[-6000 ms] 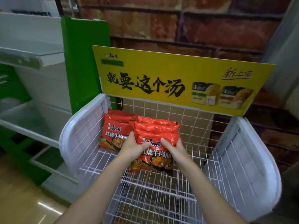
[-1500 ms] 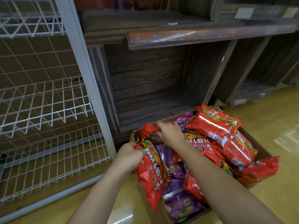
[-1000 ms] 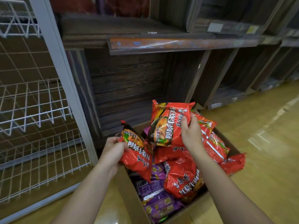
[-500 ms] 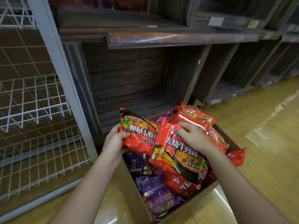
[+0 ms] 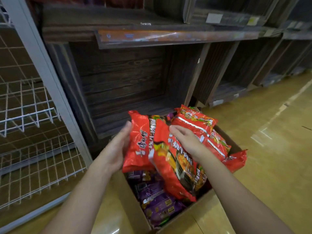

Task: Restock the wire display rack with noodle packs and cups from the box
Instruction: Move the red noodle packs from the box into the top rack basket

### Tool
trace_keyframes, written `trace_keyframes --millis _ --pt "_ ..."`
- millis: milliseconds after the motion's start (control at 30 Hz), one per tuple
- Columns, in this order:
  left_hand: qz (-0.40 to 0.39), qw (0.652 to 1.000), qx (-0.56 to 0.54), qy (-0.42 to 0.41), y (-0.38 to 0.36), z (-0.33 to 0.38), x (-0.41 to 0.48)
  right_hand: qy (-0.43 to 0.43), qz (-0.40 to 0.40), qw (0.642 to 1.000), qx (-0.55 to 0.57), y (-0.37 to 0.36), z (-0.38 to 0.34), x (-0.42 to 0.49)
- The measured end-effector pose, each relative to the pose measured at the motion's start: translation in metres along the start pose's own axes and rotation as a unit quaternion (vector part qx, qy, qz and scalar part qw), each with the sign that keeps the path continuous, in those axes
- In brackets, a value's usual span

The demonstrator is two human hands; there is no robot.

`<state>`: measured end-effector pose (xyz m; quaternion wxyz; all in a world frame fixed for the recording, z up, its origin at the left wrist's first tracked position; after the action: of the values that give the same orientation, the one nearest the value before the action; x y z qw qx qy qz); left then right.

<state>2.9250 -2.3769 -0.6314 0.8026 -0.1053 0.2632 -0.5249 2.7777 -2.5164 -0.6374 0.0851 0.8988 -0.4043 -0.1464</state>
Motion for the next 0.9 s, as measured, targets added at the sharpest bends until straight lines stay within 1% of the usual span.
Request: trace_keyframes --millis 33,67,100,167,200,267,300,367,433,500,533,567,600,633,667,700,733,800,833,900 --pt "-0.005 0.999 0.044 -0.008 -0.002 -0.002 0.001 -0.018 0.018 0.999 0.042 0.001 0.001 -0.001" --pt "-0.001 0.997 0.081 -0.008 -0.002 -0.006 0.004 -0.024 0.030 0.998 0.051 0.004 0.002 -0.001" --pt "0.015 0.994 0.104 -0.003 -0.001 -0.008 0.006 -0.014 0.037 0.999 0.022 0.007 0.002 0.001" --pt "0.086 0.985 0.147 -0.001 0.008 -0.009 0.011 0.024 0.038 0.992 -0.119 0.012 -0.003 0.003" --pt "0.122 0.974 0.193 -0.004 0.013 -0.006 0.011 0.042 0.034 0.982 -0.181 0.012 -0.006 0.002" --pt "0.155 0.945 0.288 0.000 0.022 0.000 0.014 0.100 0.019 0.963 -0.250 0.010 -0.016 -0.001" --pt "0.150 0.934 0.324 0.010 0.023 0.002 0.014 0.134 -0.003 0.952 -0.273 0.006 -0.023 -0.005" --pt "0.093 0.923 0.372 0.037 0.016 0.005 0.010 0.171 -0.070 0.934 -0.306 -0.006 -0.031 -0.011" --pt "0.021 0.920 0.386 0.064 0.008 0.000 0.008 0.188 -0.139 0.915 -0.328 -0.022 -0.034 -0.014" --pt "-0.015 0.918 0.388 0.082 0.008 -0.003 0.007 0.192 -0.185 0.897 -0.353 -0.034 -0.030 -0.013" --pt "-0.023 0.922 0.376 0.087 0.009 -0.005 0.006 0.190 -0.192 0.892 -0.363 -0.036 -0.027 -0.012" --pt "-0.026 0.935 0.344 0.084 0.010 -0.005 0.006 0.181 -0.184 0.893 -0.369 -0.036 -0.023 -0.008" --pt "-0.022 0.953 0.293 0.074 0.014 -0.006 0.006 0.168 -0.164 0.902 -0.362 -0.031 -0.017 -0.003" --pt "-0.018 0.972 0.227 0.058 0.018 -0.006 0.008 0.146 -0.137 0.921 -0.334 -0.023 -0.013 0.002" --pt "-0.020 0.986 0.163 0.042 0.021 -0.005 0.009 0.120 -0.108 0.947 -0.279 -0.014 -0.009 0.006" --pt "-0.035 0.991 0.128 0.030 0.023 -0.005 0.009 0.094 -0.081 0.969 -0.213 -0.004 -0.006 0.010" --pt "-0.043 0.989 0.136 0.029 0.024 -0.008 0.008 0.073 -0.062 0.983 -0.154 0.005 -0.003 0.013" --pt "-0.022 0.977 0.211 0.031 0.026 -0.017 0.011 0.051 -0.052 0.992 -0.106 0.012 -0.001 0.013" --pt "0.011 0.972 0.234 0.025 0.026 -0.018 0.012 0.041 -0.055 0.992 -0.105 0.012 0.001 0.013" --pt "0.079 0.970 0.231 0.001 0.027 -0.015 0.015 0.048 -0.045 0.987 -0.146 0.012 0.002 0.012"
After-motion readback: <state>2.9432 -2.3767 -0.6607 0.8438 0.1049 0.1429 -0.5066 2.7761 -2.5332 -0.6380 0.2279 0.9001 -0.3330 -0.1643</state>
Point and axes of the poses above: each hand's wrist, its own x-axis towards the middle knuckle, its own y-axis out of the back of the hand, z = x × y, the point moved 6 cm from there along x, towards the middle knuckle, and after that the axes turned 2 degrees about z, right-handed, at the moved point
